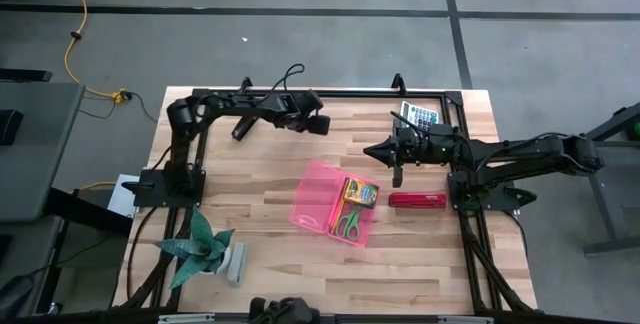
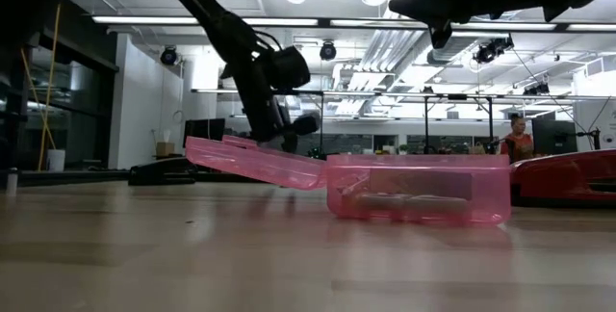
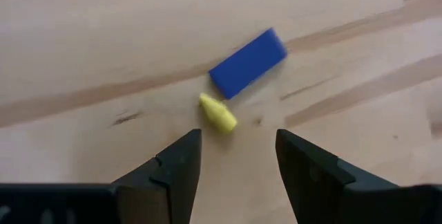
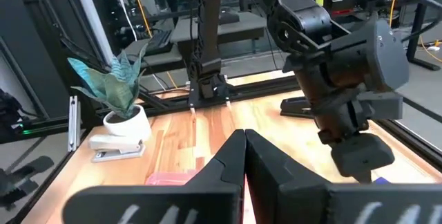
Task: Pack school essentials
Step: Put the yellow eraser into the pink supply box
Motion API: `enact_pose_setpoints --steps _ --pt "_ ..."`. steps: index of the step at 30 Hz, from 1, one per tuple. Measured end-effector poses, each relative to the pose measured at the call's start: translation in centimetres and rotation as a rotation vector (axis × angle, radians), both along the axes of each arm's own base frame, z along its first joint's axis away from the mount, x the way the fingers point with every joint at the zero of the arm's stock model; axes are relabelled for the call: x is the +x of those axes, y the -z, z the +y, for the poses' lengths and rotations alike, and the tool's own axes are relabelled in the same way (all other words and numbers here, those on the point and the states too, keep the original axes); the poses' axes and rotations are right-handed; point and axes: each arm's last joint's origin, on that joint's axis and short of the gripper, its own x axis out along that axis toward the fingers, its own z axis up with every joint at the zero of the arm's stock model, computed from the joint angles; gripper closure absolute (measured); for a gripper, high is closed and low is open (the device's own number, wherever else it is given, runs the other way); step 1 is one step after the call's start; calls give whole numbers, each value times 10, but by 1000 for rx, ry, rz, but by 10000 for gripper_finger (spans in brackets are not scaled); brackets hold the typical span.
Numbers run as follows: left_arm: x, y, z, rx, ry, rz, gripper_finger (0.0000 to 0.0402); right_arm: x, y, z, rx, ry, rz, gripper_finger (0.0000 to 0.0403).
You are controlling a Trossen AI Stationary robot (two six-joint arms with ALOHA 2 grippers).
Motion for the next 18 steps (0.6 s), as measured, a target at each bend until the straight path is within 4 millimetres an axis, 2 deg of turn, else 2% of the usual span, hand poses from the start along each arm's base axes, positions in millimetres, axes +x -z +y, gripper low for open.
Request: enact_pose_setpoints --steps 6,18 --pt "0 15 4 -40 -37 -1 240 0 0 0 -2 6 1 403" --pt "-7 18 15 -9 -122 21 321 0 0 0 0 6 1 403"
